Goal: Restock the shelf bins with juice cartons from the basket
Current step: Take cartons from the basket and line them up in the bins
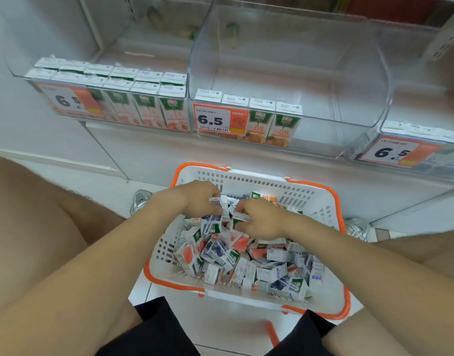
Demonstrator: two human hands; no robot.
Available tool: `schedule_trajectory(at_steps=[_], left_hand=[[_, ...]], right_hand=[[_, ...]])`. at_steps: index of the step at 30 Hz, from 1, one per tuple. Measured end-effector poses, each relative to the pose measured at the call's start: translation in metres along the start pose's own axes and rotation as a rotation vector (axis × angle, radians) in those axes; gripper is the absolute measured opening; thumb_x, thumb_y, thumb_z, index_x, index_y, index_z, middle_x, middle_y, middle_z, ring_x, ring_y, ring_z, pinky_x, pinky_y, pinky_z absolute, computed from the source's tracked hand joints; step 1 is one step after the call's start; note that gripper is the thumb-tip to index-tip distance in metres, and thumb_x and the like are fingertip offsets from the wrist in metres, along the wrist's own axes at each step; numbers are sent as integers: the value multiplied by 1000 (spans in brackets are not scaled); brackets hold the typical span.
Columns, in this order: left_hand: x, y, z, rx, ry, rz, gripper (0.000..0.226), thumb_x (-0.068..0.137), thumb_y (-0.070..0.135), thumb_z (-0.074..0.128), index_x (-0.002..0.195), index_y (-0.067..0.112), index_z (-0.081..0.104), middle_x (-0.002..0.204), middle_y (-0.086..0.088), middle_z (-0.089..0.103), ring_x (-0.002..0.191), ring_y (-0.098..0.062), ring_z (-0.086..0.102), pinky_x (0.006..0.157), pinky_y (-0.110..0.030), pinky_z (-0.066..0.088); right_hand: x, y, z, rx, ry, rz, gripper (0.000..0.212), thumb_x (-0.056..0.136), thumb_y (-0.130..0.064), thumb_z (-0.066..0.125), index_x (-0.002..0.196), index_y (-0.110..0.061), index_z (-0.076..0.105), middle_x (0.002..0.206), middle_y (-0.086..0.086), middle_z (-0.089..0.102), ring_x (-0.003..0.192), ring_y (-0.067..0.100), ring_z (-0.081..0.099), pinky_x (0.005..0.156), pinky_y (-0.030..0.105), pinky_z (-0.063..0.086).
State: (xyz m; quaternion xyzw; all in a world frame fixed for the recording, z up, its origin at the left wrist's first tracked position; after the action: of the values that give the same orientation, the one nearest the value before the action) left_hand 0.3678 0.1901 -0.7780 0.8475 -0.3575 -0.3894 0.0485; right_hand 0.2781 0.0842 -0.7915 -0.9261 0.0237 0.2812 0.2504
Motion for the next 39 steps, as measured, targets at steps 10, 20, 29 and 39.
schedule_trajectory(at_steps=[10,20,29,39], left_hand=[[-87,27,-103,-389,307,75,33,98,49,66,110,18,67,106,-5,67,90,-19,71,72,-41,66],[-159,-16,-173,-825,704,3,32,93,29,79,83,-1,74,74,-10,78,70,-24,77,72,-39,67],[-184,-84,-219,-1308,876,-16,19,100,6,49,87,-2,60,63,-11,59,76,-29,63,86,-49,64],[-207,-199,-304,-514,1255,-340,32,95,20,44,89,-2,67,94,-28,68,74,-39,56,59,-38,40]], right_hand=[[-76,-45,-146,460,473,-72,9,98,-27,70,96,-24,78,103,-4,71,82,16,73,75,37,59],[-112,-88,-191,624,784,-248,31,76,-37,91,102,-31,75,85,-7,75,64,19,75,61,34,59],[-86,-161,-237,481,1163,-437,34,87,-51,78,109,-28,67,102,-11,71,92,17,73,77,47,59],[76,-247,-287,168,961,-324,31,101,-24,62,132,-18,62,108,4,70,105,30,60,85,37,45]])
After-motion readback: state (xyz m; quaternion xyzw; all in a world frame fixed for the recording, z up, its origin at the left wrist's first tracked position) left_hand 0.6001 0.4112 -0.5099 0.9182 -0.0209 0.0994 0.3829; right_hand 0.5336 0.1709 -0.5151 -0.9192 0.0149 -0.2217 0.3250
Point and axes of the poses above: each hand's wrist, its own x-axis towards the middle knuckle, its own z-axis out of the palm, y = z × x, the point moved 9 cm from there along x, towards the middle knuckle
